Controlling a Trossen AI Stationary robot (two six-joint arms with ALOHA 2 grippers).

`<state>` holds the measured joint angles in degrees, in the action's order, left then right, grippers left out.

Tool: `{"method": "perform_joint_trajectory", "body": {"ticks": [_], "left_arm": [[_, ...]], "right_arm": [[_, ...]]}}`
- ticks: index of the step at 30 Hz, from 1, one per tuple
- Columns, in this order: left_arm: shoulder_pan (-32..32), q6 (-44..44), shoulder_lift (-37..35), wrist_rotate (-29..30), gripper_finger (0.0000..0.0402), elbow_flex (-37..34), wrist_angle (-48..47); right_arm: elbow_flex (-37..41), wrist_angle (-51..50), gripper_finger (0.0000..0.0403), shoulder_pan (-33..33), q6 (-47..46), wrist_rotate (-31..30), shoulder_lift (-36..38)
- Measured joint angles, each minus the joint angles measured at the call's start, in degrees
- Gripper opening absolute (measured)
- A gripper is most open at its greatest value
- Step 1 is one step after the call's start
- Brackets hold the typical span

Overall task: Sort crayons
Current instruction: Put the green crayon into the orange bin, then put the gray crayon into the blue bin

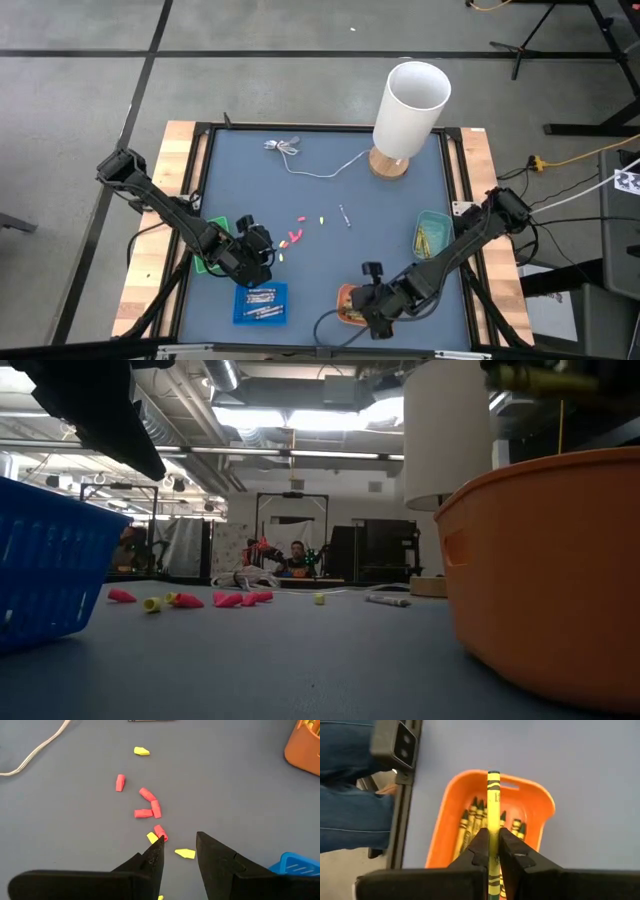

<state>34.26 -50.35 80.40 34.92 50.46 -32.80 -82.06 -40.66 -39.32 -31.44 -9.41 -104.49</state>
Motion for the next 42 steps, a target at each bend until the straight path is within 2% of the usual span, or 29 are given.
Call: {"method": "perform_joint_trajectory", "body": {"ticks": [9,20,33,42], "left_arm": [[0.0,0.0,0.0,0.0,0.0098,0.0,0.0],[0.0,1.4,0.0,0.0,0.0098,0.0,0.1],[0.0,1.4,0.0,0.1,0.0098,0.0,0.6],[0.0,1.4,0.0,0.1,0.0098,0.0,0.8]], "right_arm": [[3.1,0.0,0.0026,0.0,-0.5,1.4,0.0],[3.1,0.2,0.0123,1.6,-1.3,1.4,0.0],[3.1,0.3,0.0121,8.9,-1.3,1.2,0.0],[3.1,5.6,0.012,14.8,-1.3,-11.9,0.0]]}}
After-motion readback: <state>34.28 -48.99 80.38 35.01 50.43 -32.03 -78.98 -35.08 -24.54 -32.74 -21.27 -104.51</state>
